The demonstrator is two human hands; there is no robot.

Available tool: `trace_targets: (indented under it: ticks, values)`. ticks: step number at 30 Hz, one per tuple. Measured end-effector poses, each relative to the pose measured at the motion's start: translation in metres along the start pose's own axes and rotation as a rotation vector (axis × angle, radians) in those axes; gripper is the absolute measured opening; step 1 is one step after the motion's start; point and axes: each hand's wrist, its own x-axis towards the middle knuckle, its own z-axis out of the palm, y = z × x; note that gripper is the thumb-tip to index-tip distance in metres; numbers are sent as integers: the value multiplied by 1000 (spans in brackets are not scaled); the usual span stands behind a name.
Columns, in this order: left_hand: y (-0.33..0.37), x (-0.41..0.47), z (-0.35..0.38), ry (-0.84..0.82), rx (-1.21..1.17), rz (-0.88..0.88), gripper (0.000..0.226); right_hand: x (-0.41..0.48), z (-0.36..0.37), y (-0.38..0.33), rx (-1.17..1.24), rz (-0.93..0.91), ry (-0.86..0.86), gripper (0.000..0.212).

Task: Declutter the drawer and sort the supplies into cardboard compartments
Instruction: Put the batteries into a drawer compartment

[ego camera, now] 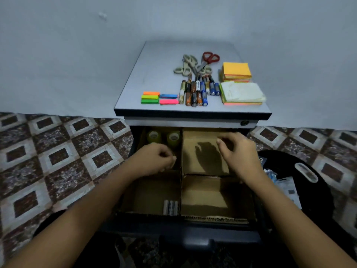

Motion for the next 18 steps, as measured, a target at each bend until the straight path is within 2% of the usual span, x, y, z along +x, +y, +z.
trace_targets:
  ticks: [3, 6, 11, 14, 18]
  values:
    - [37, 15, -33, 122, -6, 88, 12, 40, -28, -37, 131, 38, -12, 21]
    - [65, 40, -58, 241, -17, 120, 18, 81, -43, -59, 140, 37, -67, 18]
    - [84, 86, -83, 362, 44, 79, 17, 132, -39, -66, 25, 117, -168, 18]
    - [89, 107, -90, 356, 150, 36, 10, 144, -32, -67, -124, 125, -214, 12]
    - [89, 124, -94, 350, 224, -36, 2, 150, -27, -67, -243, 106, -240, 39]
